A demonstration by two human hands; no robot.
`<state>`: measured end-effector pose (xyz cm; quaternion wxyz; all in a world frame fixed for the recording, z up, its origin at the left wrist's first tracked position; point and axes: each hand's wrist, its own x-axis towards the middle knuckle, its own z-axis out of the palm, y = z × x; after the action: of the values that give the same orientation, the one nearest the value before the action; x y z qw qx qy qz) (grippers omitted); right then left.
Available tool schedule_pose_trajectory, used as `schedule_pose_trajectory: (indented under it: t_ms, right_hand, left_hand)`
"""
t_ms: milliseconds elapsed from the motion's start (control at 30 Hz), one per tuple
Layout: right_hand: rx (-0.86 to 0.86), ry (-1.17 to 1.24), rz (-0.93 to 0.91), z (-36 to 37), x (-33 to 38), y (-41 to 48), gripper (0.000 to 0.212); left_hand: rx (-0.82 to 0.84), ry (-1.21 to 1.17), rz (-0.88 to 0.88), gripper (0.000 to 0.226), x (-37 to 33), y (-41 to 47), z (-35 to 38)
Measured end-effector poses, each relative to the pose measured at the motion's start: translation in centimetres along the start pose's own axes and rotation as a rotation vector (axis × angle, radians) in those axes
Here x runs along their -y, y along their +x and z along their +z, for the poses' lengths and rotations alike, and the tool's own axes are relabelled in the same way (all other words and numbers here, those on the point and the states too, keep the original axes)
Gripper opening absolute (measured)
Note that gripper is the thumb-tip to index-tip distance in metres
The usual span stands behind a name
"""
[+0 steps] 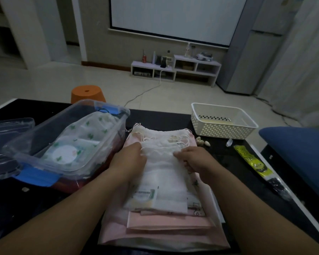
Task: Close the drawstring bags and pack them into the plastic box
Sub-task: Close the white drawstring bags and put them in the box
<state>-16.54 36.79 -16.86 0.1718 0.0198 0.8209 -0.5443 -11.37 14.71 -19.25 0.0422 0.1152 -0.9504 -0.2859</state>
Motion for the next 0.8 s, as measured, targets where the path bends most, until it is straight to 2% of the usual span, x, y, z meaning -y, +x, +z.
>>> schedule_pose_trajectory:
  t_ms: [67, 133, 267, 333, 367, 433, 567, 667, 800]
  right_hand:
    - [0.104, 0.131, 0.078, -0.2, 0.3, -0.6, 0.013]
    - [0.183, 0.238, 0.126, -0.4, 0.3, -0.9, 0.028]
    - [0.177, 0.249, 0.011, -1.5, 0.4, -1.3, 0.039]
    - [0.224, 0.33, 0.003, -2.2, 0.3, -1.5, 0.053]
    - [0.257, 0.388, 0.009, -2.3, 0.2, -1.7, 0.054]
    - [0.27, 0.495, 0.01, -2.0, 0.3, -2.1, 0.047]
    - [0.117, 0.805, -0.003, -1.1, 1.2, -2.2, 0.034]
    - [0.047, 1.075, -0.018, -1.7, 1.3, -1.3, 0.016]
    - [0.059, 1.187, 0.047, -2.9, 1.1, -0.9, 0.005]
  left_hand:
    - [-0.015, 0.023, 0.048, 0.03, -0.6, -0.2, -0.4]
    - [-0.017, -0.072, 0.088, 0.032, -0.9, -0.4, -0.9]
    - [0.002, -0.198, 0.146, 0.032, -1.2, -0.8, -1.7]
    - [0.011, -0.209, 0.171, 0.033, -1.2, -1.0, -2.2]
    - [0.012, -0.208, 0.185, 0.034, -1.3, -1.2, -2.4]
    - [0.016, -0.193, 0.217, 0.034, -1.7, -1.5, -2.8]
    - [0.043, -0.175, 0.271, 0.035, -1.9, -1.7, -3.1]
    - [0.039, -0.115, 0.266, 0.034, -1.5, -1.5, -3.0]
    - [-0.007, -0.082, 0.229, 0.031, -0.6, -0.9, -2.9]
